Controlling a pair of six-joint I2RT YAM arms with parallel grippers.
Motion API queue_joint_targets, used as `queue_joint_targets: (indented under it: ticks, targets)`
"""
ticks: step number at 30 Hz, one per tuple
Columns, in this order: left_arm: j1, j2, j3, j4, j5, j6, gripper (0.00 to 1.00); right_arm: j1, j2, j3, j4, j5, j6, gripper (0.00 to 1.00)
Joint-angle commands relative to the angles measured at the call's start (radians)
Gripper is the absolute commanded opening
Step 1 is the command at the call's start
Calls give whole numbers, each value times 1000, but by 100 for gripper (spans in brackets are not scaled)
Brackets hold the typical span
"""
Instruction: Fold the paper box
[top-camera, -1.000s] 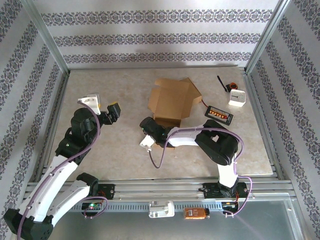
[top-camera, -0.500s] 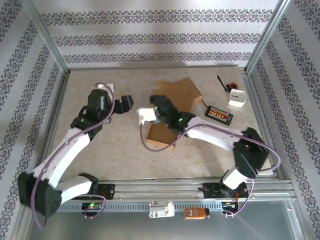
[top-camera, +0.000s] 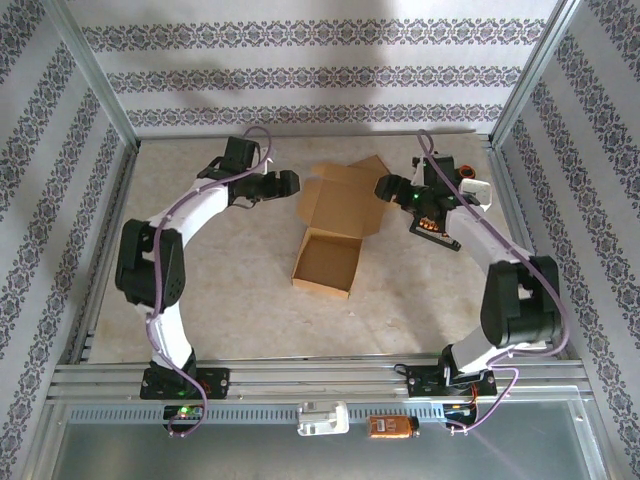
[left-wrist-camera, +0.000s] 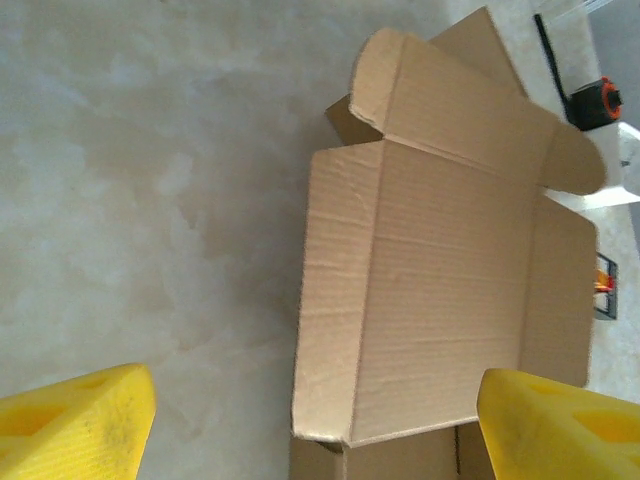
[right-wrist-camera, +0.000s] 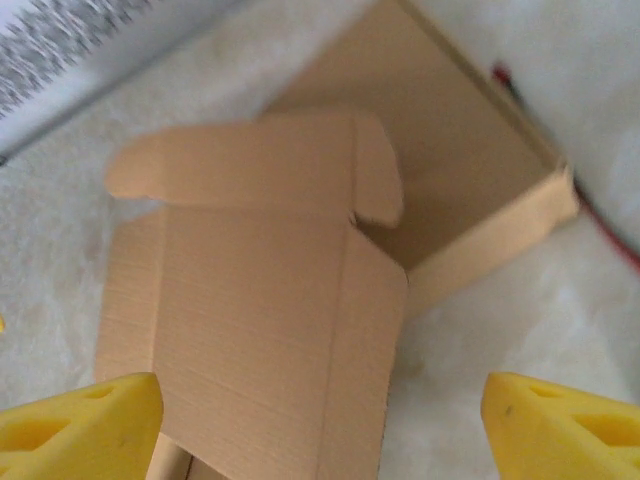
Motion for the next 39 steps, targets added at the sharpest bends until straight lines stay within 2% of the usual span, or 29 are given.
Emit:
queue_joint_targets:
  ticks: [1,3,6,11,15,18,21,24,26,30,33,35,39]
  targets:
    - [9,74,94,-63,54,48,85,4,58,8,-24,-92,83,83]
    - [8,115,113,-37,123,38,85,5,92,7,1,-102,89,82]
    - [4,168,132,14,241,-4,82,10,132,-7,52,-124,111,70]
    - [-9,219,148,7,262,-12,77,31,137,-20,69,-99,97,50]
    - [-12,248,143,29,281,-28,68,43,128,-24,71,-85,77,37]
    - [-15,260,144,43,297,-36,55,50,122,-21,67,-81,67,30]
    - [-18,250,138,56,311,-31,37,59,114,-14,66,-67,61,18]
    - [-17,214,112,73,312,9,21,84,88,-10,70,-28,56,15]
    - [-17,183,81,91,283,50,16,115,69,-7,79,4,47,16]
    - [-18,144,26,155,269,117,10,174,33,-29,98,80,30,20]
    - [-17,68,-109,330,253,212,7,202,-36,-60,111,130,-38,42]
    - [-17,9,-244,525,252,306,3,201,-100,-57,59,188,-131,57]
    - [-17,-59,-388,741,251,444,0,180,-232,-66,38,268,-375,73]
